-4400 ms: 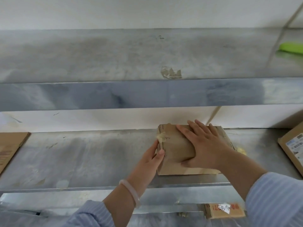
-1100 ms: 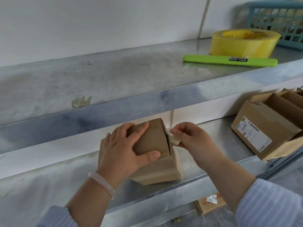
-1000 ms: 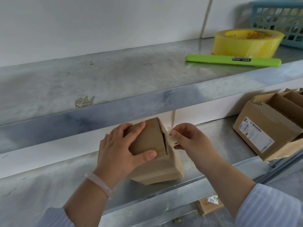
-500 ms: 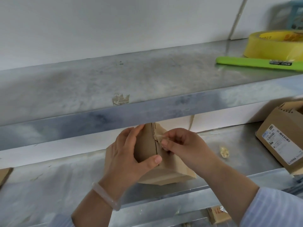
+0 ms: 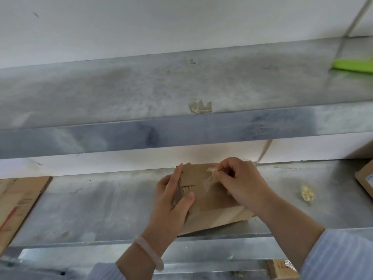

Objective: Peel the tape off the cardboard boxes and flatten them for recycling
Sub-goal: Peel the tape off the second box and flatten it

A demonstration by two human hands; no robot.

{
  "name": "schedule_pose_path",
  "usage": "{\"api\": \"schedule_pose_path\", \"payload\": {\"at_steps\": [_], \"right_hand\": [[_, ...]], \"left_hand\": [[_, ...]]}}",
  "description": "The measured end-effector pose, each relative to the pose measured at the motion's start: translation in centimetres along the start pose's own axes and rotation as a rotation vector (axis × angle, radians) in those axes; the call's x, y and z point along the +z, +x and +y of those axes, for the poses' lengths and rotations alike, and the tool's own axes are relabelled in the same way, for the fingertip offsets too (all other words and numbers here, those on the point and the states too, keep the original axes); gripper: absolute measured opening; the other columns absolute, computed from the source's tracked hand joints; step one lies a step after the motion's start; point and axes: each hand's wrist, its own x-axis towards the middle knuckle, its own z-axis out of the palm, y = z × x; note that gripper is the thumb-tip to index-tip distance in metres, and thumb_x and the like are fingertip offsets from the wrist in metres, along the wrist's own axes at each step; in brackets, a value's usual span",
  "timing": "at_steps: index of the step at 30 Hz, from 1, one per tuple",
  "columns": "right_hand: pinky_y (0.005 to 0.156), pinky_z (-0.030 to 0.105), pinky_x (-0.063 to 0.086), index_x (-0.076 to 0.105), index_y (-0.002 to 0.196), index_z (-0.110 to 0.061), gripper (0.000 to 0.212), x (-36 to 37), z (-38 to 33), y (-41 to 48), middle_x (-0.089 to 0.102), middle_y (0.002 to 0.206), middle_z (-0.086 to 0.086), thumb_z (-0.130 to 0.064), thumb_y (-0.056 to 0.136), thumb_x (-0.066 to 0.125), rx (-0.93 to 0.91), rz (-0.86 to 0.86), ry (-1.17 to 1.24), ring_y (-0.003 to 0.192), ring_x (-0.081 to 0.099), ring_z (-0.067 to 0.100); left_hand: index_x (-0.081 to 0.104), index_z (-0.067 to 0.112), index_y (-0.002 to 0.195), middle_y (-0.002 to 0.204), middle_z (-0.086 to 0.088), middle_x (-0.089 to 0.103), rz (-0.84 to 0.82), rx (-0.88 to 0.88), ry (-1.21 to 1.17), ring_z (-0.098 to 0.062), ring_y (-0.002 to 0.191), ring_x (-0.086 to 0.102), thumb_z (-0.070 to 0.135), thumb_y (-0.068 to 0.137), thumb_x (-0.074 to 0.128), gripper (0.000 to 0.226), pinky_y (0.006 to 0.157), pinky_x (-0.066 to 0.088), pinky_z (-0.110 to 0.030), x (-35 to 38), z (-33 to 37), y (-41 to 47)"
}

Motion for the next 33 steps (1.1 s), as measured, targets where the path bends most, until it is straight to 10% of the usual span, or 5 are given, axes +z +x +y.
{"api": "schedule_pose_path", "payload": {"at_steps": [12, 19, 23, 33], "right_hand": [[0.068, 0.02, 0.046, 0.053, 0.103, -0.036, 0.022, -0.1, 1.9, -0.1, 0.053, 0.089, -0.015, -0.023, 0.087, 0.062, -0.206, 0.222, -0.242, 0.079, 0.053, 0.006], [0.064, 0.011, 0.039, 0.066, 0.085, -0.034, 0.044, 0.0, 0.9, -0.8, 0.062, 0.077, -0.018, -0.059, 0.09, 0.031, -0.221, -0.01, -0.211, 0.073, 0.056, -0.002], [0.072, 0.014, 0.042, 0.058, 0.113, -0.052, 0.033, -0.9, 1.0, 0.3, 0.065, 0.084, -0.028, -0.042, 0.083, 0.067, -0.085, -0.009, -0.086, 0.081, 0.057, -0.01], [0.054, 0.018, 0.038, 0.052, 0.073, -0.031, 0.019, -1.7, 1.4, 0.4, 0.059, 0.075, -0.013, -0.031, 0.079, 0.07, -0.02, 0.116, -0.205, 0.068, 0.055, 0.003]], "left_hand": [[0.041, 0.065, 0.119, 0.132, 0.03, 0.031, 0.057, 0.03, 0.042, 0.027, 0.112, 0.031, 0.02, 0.09, 0.059, 0.056, 0.08, 0.03, 0.008, 0.4, 0.1, 1.3], [0.05, 0.067, 0.106, 0.144, 0.039, 0.016, 0.044, 0.092, 0.248, 0.025, 0.125, 0.017, 0.046, 0.08, 0.045, 0.033, 0.104, 0.043, -0.029, 0.1, 0.7, 1.3], [0.049, 0.067, 0.106, 0.146, 0.034, 0.017, 0.029, 0.113, 0.294, 0.017, 0.127, 0.022, 0.044, 0.083, 0.046, 0.032, 0.102, 0.047, -0.036, -0.1, 1.3, 1.1], [0.057, 0.038, 0.13, 0.15, 0.024, 0.031, -0.052, 0.219, 0.571, -0.001, 0.146, 0.007, 0.021, 0.094, 0.046, 0.042, 0.118, 0.014, -0.028, -0.1, 2.5, 1.8]]}}
